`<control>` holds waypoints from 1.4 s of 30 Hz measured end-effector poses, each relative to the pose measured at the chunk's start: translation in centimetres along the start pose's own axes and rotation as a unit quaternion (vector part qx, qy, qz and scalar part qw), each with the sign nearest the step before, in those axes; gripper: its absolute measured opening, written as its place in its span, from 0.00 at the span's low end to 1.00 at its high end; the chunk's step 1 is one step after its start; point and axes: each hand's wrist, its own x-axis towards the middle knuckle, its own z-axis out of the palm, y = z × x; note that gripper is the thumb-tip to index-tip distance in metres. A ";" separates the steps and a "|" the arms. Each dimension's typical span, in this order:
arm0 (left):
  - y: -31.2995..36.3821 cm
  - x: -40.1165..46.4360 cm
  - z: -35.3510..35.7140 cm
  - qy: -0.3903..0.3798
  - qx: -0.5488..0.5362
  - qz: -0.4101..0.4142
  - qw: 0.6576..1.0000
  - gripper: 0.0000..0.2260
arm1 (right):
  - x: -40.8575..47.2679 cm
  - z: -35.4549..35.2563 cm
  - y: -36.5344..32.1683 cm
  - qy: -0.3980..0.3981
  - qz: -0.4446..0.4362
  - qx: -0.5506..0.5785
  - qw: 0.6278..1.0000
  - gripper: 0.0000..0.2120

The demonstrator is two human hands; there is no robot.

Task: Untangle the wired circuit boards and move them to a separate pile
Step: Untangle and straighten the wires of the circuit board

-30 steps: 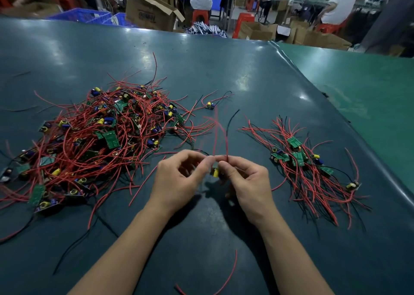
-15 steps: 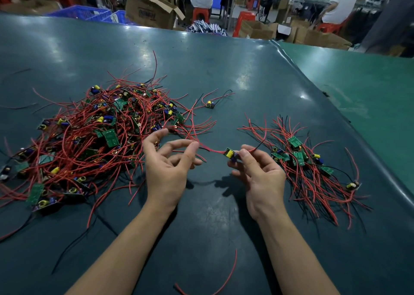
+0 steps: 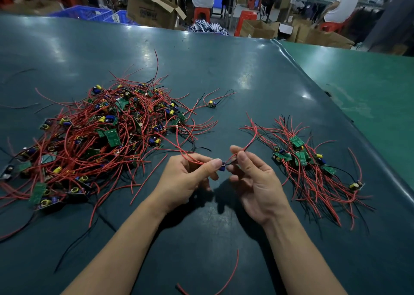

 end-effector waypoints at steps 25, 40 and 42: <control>0.1 -0.2 0.2 0.025 -0.065 0.033 0.997 0.06 | 0.0 0.6 0.6 0.033 -0.038 -0.098 0.994 0.10; 0.2 0.1 0.0 0.048 -0.072 0.013 0.996 0.09 | 0.0 0.1 1.1 0.019 -0.095 -0.131 0.987 0.07; 0.1 0.1 0.1 0.058 -0.067 0.012 0.996 0.10 | 0.0 0.0 1.1 0.011 -0.106 -0.150 0.983 0.07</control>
